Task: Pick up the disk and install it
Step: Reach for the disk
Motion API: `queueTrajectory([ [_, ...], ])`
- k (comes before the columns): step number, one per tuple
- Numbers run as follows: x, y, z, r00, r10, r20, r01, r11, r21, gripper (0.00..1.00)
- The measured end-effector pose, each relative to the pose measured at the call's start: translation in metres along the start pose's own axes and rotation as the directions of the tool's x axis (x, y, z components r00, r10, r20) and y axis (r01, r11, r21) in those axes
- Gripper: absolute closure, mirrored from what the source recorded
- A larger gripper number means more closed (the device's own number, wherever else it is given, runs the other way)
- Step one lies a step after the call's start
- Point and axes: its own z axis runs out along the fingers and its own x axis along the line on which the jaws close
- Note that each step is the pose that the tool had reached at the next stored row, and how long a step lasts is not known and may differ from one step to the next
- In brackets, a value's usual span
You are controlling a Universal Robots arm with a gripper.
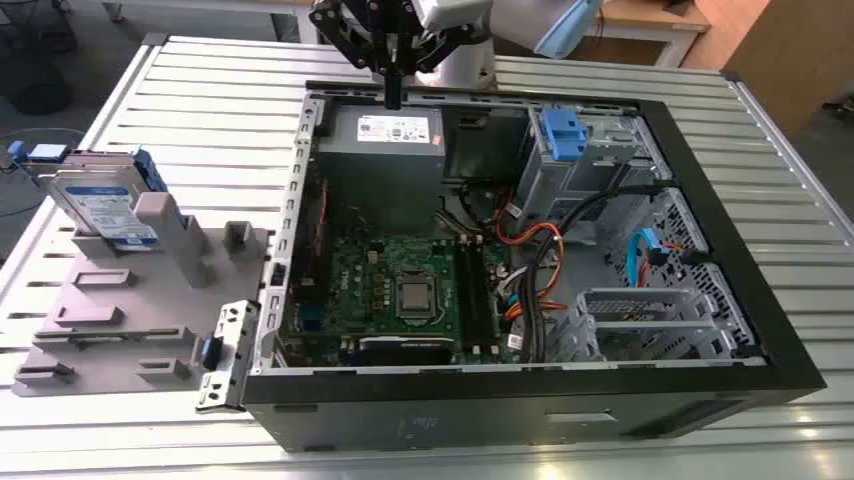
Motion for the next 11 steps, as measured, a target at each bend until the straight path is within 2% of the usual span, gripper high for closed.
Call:
queueTrajectory([
  [11,0.0032,-0.0003,0.0000,1.0000,0.000,0.0000,0.000,1.0000,-0.0001,0.89],
])
